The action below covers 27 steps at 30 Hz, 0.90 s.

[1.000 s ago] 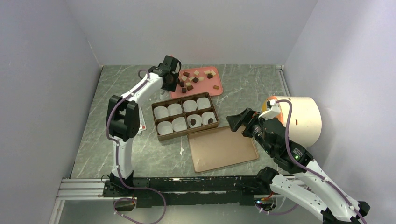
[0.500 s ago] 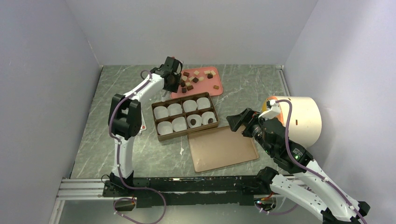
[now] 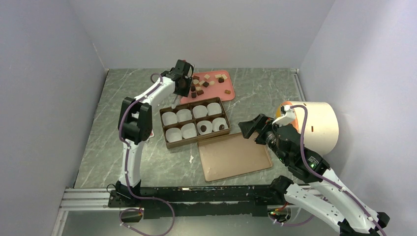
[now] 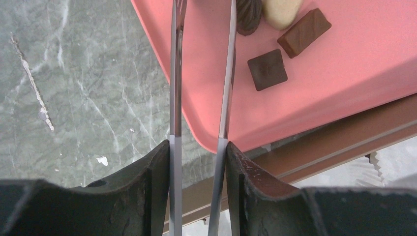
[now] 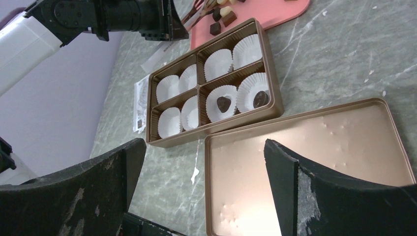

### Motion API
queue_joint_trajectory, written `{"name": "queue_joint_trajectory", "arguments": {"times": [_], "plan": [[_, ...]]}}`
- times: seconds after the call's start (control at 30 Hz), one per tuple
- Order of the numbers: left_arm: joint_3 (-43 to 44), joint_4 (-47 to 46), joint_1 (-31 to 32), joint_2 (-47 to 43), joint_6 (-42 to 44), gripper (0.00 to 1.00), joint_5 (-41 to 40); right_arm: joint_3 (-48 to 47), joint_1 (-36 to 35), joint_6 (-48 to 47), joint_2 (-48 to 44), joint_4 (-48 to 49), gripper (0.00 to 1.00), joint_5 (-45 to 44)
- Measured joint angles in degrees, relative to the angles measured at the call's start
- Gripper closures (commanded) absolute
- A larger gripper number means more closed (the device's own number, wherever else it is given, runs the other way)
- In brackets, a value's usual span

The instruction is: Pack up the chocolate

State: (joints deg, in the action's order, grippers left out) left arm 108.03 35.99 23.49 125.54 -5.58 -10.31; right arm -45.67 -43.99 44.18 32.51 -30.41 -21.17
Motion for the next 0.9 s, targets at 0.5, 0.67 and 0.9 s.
{"name": "queue_joint_trajectory", "arguments": {"times": [0.5,0.67,0.9], "plan": [[2.14,-1.01,-0.13,2.36,0.24,0.69,0.07,0.0,0.0,0.0,0.59,0.02,0.04,-0.04],[2.14,-0.98,-0.13,2.34,0.2,0.74,0.07,0.0,0.0,-0.02,0.94,0.04,0.04,-0.09],[2.14,-0.39,-0.13,1.09,-0.02,0.78,0.44,0.17,0.0,-0.02,1.03,0.07,0.04,-0.09]]}}
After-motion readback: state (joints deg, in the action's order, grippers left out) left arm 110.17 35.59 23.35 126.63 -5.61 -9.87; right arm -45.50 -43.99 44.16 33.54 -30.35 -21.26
